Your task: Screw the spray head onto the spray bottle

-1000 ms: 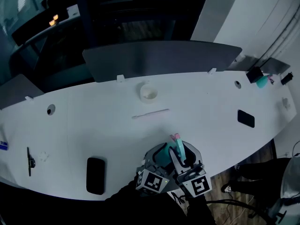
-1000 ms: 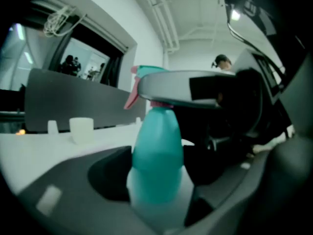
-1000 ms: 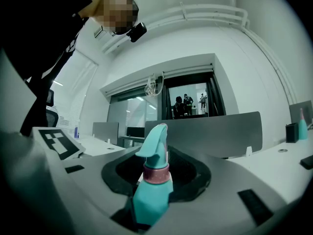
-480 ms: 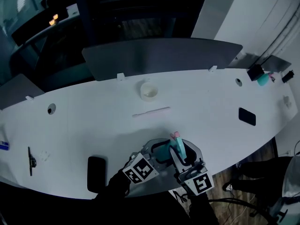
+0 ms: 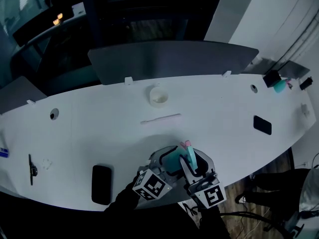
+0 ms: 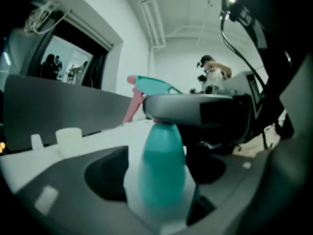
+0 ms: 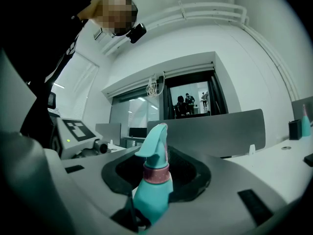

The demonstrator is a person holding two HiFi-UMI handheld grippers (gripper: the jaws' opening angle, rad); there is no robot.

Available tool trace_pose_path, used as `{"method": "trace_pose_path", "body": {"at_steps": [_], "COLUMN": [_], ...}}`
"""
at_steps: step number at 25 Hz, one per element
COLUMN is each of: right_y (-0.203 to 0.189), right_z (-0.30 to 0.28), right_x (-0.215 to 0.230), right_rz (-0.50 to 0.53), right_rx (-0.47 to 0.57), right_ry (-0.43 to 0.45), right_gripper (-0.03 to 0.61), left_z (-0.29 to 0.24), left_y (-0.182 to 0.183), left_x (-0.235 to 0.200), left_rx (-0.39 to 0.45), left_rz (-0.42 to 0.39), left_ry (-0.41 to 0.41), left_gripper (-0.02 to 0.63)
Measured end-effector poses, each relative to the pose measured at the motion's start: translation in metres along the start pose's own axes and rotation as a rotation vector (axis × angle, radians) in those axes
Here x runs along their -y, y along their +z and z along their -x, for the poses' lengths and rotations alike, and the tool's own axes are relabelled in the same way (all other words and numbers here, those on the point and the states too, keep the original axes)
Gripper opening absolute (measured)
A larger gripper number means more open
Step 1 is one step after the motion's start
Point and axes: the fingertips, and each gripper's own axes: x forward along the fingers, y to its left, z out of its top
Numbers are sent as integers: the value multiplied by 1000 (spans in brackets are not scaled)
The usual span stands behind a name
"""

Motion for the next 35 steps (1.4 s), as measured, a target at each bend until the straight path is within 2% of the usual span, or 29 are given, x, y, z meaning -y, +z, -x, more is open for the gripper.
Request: {"method": "trace_pose_path", "body": {"at_steps": [2, 3, 4, 6, 10, 11, 12, 13, 15, 19, 20, 21, 23, 27, 28, 29, 31, 32, 33, 35], "right_y": [0, 0, -1, -1, -1, -1, -1, -1, -1, 0, 0, 0, 0, 1, 1, 1, 0, 0, 0, 1], "right_z": [1, 1, 1, 1, -1, -1, 0, 0, -2, -2, -1, -1, -1, -2, -2, -2, -2, -3, -4, -5], "right_x": [0, 1, 1, 1, -1, -1, -2, -2, -2, -2, -2, -1, -2, -2, -2, -2, -4, -5, -6, -7], "right_rz": [-6, -5, -3, 6, 5, 5, 6, 7, 6, 0, -1, 0, 8, 6, 4, 3, 5, 6, 7, 0], "right_rx": [2, 2, 2, 1, -2, -4, -5, -6, -7, -4, -4, -5, -6, -4, -3, -2, -6, -9, -9, -4], "right_ry": [6, 5, 1, -8, -15, -13, -10, -7, 0, 8, 7, 6, 3, -4, -5, -7, -4, 2, 11, 22], "right_gripper": [141, 141, 141, 141, 141, 141, 141, 141, 141, 141, 141, 141, 141, 141, 141, 141, 141, 141, 141, 141], "left_z": [-3, -4, -4, -4, 1, 2, 1, 2, 4, 3, 2, 2, 3, 6, 6, 6, 7, 7, 7, 6], "left_y": [0, 1, 1, 1, 1, 1, 1, 0, -2, 0, 1, 2, 3, 2, 2, 1, -1, -4, -6, -7], "left_x": [4, 5, 6, 5, -1, 0, 1, 1, -2, -3, 0, 2, 2, -1, -1, 0, -1, -3, -4, -5], "left_rx": [6, 10, 14, 16, 17, 17, 16, 14, 15, 17, 21, 27, 42, 37, 28, 22, 29, 33, 32, 25], "left_rz": [26, 32, 33, 39, 108, 112, 101, 80, 54, 93, 93, 92, 97, 140, 138, 124, 83, 76, 85, 132], "left_ry": [-126, -156, -157, -66, 282, 324, 322, 285, 149, -166, -204, -211, -134, 226, 283, 295, 205, 132, 53, -102], "left_gripper": [357, 313, 313, 308, 308, 308, 309, 313, 346, 362, 314, 305, 302, 299, 299, 301, 313, 349, 387, 400]}}
